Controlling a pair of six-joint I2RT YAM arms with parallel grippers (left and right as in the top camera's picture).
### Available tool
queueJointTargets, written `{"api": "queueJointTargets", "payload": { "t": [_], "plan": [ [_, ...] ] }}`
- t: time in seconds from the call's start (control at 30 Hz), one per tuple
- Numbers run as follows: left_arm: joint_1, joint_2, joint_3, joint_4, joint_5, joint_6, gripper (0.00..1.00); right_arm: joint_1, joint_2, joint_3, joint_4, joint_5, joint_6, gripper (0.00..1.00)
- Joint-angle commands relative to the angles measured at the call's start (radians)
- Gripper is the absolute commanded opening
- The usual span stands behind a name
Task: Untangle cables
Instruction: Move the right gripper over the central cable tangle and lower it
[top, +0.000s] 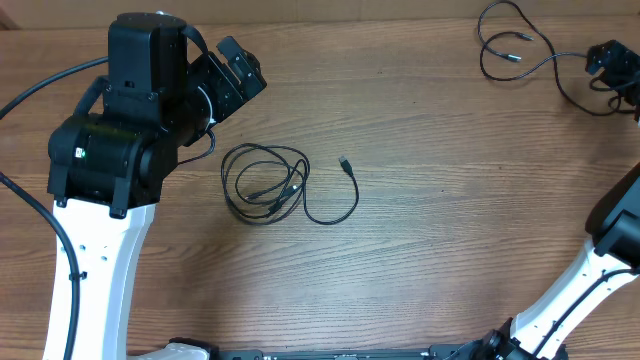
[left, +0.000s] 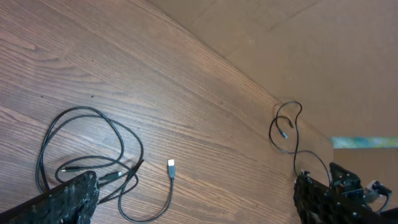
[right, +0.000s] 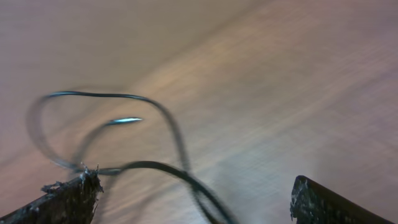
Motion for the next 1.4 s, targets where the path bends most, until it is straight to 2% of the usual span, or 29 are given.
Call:
{"api": "queueJointTargets", "payload": {
  "t": [0.0,0.1,0.43,0.57,0.7,0.97,1.17,1.37],
  "plan": [
    [-0.006,0.002,0.006,0.001,-0.007,0.016,1.00,-0.029,0.006,0.022,0.043,-0.280,-0.002,0.98],
    [-0.006,0.002,0.006,0.001,-0.007,0.016,1.00,-0.040,-0.002,0.048,0.067,-0.409,0.014,0.98],
    [-0.006,0.002,0.006,0.001,-0.007,0.016,1.00,-0.028,-0.133,0.120,-0.045,-0.460,0.021,1.00],
    [-0.006,0.002,0.006,0.001,-0.007,0.016,1.00,-0.003,-0.193,0.120,-0.145,-0.489,-0.035,1.00],
    [-0.006,0.002,0.006,0.001,-0.007,0.016,1.00,0.046,-0.230,0.120,-0.309,-0.489,-0.138,1.00],
    [-0.006,0.002,0.006,0.001,-0.007,0.016,1.00,0.262,-0.240,0.120,-0.645,-0.448,-0.478,1.00],
    [-0.006,0.002,0.006,0.001,-0.007,0.016,1.00,0.455,-0.237,0.117,-0.746,-0.218,-0.615,1.00],
    [-0.006,0.002,0.006,0.001,-0.007,0.016,1.00,0.621,-0.222,0.116,-0.826,-0.188,-0.772,1.00]
  ]
}}
